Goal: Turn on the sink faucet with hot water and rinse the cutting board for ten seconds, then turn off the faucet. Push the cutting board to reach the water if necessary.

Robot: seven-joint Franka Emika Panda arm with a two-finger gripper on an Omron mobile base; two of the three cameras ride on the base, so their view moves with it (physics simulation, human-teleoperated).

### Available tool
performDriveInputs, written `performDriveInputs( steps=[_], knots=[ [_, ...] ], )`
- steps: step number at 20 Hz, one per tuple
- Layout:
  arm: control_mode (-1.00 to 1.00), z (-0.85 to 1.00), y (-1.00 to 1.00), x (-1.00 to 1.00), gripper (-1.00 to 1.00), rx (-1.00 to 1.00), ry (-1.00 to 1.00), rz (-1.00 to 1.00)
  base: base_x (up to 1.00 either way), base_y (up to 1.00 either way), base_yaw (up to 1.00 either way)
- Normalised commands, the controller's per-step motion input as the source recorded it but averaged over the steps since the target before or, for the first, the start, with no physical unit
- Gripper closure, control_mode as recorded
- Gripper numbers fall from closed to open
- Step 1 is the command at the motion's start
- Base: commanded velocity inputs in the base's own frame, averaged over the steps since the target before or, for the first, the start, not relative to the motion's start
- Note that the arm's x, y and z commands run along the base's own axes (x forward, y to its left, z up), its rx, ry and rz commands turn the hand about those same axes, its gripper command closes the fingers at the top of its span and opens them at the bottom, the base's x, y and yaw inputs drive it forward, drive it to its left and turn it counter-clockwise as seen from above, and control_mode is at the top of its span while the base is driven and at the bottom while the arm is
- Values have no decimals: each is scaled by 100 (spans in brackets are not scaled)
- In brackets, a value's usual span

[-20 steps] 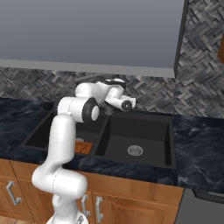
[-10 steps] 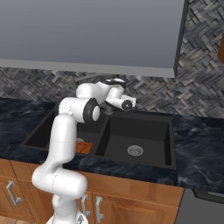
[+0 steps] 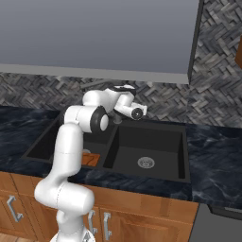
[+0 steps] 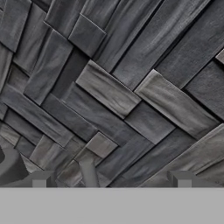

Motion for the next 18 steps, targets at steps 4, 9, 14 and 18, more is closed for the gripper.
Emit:
performDriveInputs(
  steps=[4,9,14,18],
  knots=[
    [-100,0,0,4,-100,0,0,0,0,0,0],
    [-100,0,0,4,-100,0,0,0,0,0,0],
    [-100,0,0,1,-100,0,0,0,0,0,0],
    [-100,0,0,6,-100,0,0,0,0,0,0]
  ],
)
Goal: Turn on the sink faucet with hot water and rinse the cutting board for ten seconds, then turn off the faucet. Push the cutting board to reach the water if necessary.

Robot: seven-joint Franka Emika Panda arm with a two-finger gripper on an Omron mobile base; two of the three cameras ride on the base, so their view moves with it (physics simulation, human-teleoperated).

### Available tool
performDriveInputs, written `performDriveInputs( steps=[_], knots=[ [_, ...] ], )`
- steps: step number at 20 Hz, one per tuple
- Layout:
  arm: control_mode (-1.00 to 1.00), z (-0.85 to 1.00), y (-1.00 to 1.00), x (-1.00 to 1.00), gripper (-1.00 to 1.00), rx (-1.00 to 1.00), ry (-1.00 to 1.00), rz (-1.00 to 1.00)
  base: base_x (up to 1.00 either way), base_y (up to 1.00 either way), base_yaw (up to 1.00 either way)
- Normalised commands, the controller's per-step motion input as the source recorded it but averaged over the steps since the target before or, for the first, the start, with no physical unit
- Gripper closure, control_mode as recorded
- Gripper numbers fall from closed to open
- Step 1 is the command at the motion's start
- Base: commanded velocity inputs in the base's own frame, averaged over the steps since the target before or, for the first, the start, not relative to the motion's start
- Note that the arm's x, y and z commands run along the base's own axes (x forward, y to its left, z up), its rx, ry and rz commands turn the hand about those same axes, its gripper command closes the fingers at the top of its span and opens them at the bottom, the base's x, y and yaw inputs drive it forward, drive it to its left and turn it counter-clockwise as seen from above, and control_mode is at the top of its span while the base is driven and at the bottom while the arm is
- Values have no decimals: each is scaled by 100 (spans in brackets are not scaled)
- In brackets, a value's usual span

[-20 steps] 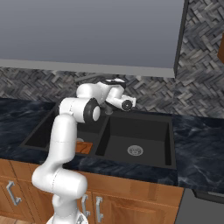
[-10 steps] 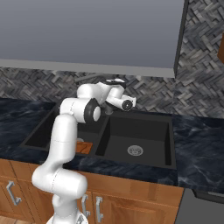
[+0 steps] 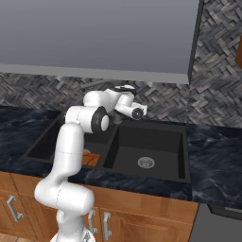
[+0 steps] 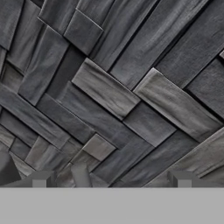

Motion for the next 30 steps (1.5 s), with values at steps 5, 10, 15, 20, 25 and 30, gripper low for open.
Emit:
performDriveInputs(
  steps=[5,10,15,20,25,30],
  knots=[
    [-100,0,0,9,-100,0,0,0,0,0,0],
    [-100,0,0,7,-100,0,0,0,0,0,0],
    [-100,0,0,0,-100,0,0,0,0,0,0],
    [-100,0,0,0,-100,0,0,0,0,0,0],
    [-100,0,0,0,-100,0,0,0,0,0,0],
    [-100,0,0,0,100,0,0,0,0,0,0]
  ],
)
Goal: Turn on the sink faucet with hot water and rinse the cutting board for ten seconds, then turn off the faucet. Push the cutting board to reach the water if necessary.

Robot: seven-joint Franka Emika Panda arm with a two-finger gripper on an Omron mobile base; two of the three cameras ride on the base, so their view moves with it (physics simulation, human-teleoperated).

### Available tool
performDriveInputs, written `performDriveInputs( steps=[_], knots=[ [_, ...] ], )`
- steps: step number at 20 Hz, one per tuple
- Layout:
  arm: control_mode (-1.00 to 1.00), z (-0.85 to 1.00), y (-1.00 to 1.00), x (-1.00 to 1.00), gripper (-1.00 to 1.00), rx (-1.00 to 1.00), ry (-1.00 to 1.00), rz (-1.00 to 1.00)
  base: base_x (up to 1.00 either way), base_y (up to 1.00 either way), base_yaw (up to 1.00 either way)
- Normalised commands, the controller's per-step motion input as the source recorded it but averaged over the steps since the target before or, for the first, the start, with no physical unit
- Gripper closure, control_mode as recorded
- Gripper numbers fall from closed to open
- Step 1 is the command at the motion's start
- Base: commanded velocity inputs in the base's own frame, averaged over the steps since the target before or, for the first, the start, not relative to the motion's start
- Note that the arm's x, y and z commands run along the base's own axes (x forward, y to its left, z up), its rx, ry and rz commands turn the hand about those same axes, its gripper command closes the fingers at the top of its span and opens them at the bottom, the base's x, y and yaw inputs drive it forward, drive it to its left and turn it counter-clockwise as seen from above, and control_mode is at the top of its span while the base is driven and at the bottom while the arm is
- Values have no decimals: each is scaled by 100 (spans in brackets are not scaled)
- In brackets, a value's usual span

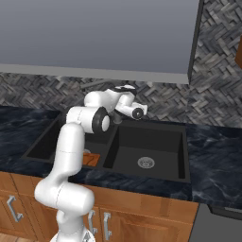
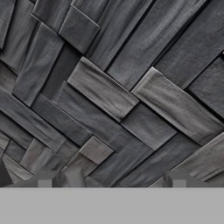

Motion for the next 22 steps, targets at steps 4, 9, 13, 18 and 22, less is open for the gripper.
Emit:
performDriveInputs(
  steps=[4,9,13,18,22],
  knots=[
    [-100,0,0,0,100,0,0,0,0,0,0],
    [-100,0,0,0,100,0,0,0,0,0,0],
    [-100,0,0,0,100,0,0,0,0,0,0],
    [-100,0,0,0,100,0,0,0,0,0,0],
    [-100,0,0,0,100,0,0,0,0,0,0]
  ],
)
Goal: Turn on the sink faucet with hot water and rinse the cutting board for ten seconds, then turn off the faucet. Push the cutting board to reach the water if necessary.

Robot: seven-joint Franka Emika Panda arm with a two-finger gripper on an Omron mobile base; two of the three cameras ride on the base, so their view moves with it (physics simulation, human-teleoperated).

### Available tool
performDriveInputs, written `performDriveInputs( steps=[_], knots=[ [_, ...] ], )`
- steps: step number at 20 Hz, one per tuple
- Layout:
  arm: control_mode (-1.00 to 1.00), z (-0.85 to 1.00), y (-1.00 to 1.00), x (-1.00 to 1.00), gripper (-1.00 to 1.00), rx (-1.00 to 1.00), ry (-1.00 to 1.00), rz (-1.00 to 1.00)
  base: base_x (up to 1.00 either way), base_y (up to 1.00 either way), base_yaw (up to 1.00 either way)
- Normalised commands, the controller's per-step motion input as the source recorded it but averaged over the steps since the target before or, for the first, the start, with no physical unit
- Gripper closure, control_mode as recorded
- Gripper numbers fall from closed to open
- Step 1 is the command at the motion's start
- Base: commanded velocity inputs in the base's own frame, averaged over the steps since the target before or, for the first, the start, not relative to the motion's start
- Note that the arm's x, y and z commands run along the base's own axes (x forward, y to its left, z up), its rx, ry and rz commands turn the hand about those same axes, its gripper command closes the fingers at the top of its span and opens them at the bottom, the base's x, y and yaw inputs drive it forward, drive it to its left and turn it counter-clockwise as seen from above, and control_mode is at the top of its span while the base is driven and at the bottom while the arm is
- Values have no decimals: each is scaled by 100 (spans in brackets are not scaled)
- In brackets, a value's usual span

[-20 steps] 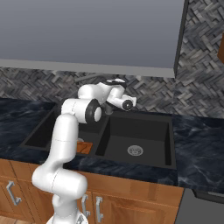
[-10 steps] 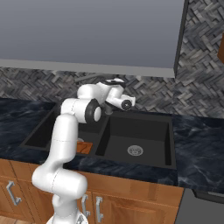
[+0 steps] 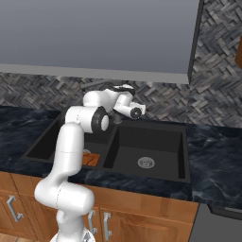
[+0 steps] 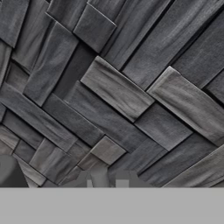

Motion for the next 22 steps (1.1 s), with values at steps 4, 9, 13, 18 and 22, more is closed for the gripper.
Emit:
performDriveInputs(
  steps=[4,9,13,18,22],
  knots=[
    [-100,0,0,0,100,0,0,0,0,0,0],
    [-100,0,0,0,100,0,0,0,0,0,0],
    [-100,0,0,0,100,0,0,0,0,0,0],
    [-100,0,0,0,100,0,0,0,0,0,0],
    [-100,0,0,0,100,0,0,0,0,0,0]
  ],
)
